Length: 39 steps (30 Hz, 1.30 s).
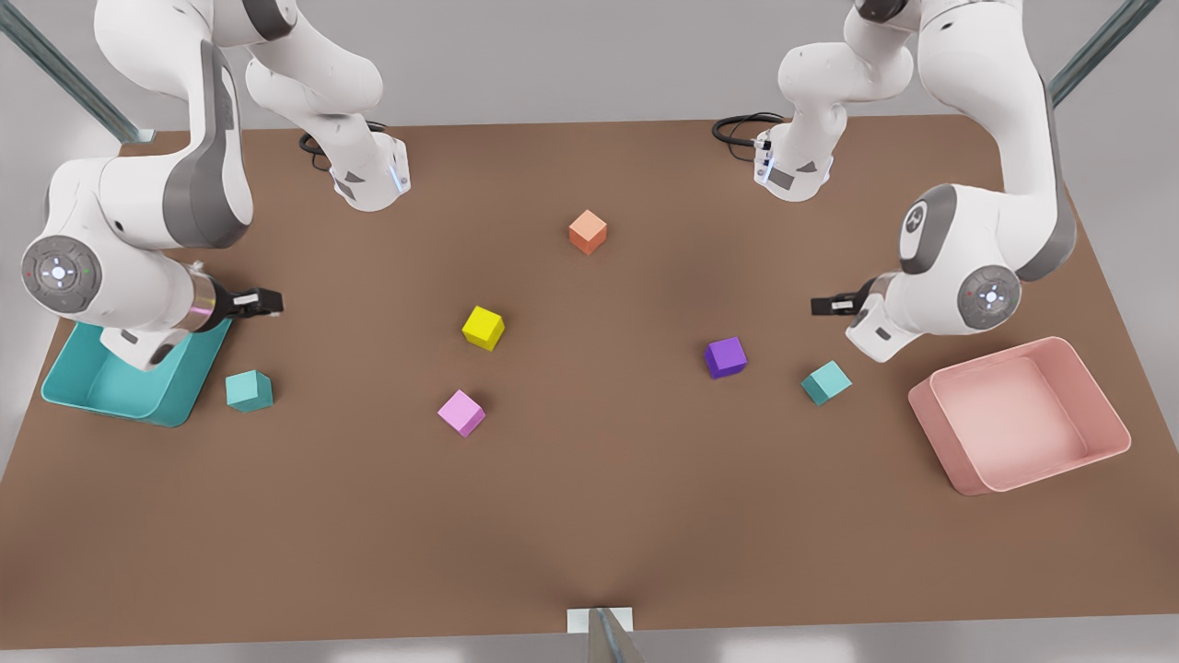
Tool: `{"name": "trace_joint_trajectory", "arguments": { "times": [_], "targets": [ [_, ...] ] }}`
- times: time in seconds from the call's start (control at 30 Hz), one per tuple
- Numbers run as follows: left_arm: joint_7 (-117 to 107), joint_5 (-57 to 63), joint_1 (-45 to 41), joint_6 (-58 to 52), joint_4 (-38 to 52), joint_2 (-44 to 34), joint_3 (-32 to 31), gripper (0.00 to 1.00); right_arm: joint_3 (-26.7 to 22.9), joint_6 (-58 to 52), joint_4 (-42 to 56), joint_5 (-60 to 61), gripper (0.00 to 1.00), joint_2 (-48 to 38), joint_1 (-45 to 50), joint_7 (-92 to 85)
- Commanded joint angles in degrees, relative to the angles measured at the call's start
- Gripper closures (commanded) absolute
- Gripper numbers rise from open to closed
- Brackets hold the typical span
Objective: Stack the two blue cubes on top of each other
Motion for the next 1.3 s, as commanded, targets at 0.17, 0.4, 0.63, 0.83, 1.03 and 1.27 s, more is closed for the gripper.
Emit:
{"name": "trace_joint_trajectory", "arguments": {
  "times": [0.17, 0.4, 0.63, 0.83, 1.03, 1.27],
  "targets": [
    [-3.8, -0.2, 0.3, -0.2, 0.0, 0.5, -0.4, 0.0, 0.0, 5.3, -0.2, -4.1, 0.0, 7.0, -3.1, -10.4],
    [-3.7, 0.7, 0.5, 0.0, 0.0, 1.3, -0.1, 0.0, 0.0, 20.5, 0.1, -6.8, 0.0, 22.4, -11.2, -13.3],
    [-3.7, 0.6, 1.6, 0.0, 0.0, 1.2, -0.1, 0.0, 0.0, 25.6, -3.4, -8.4, 0.0, 26.1, -13.8, -19.3],
    [-3.7, 0.7, 1.6, 0.1, 0.0, 1.3, -0.2, 0.0, 0.8, 36.3, -9.6, -4.2, 0.0, 24.3, -16.3, -23.3],
    [-3.7, 0.8, 1.6, 0.1, 0.0, 1.3, -0.2, 0.0, 0.2, 40.3, -15.5, -4.2, 0.0, 21.8, -16.9, -22.5],
    [-3.7, 0.7, 1.6, 0.1, 0.0, 1.3, -0.2, 0.0, -0.3, 41.3, -16.6, -8.4, 0.0, 21.2, -16.8, -20.2]
  ]
}}
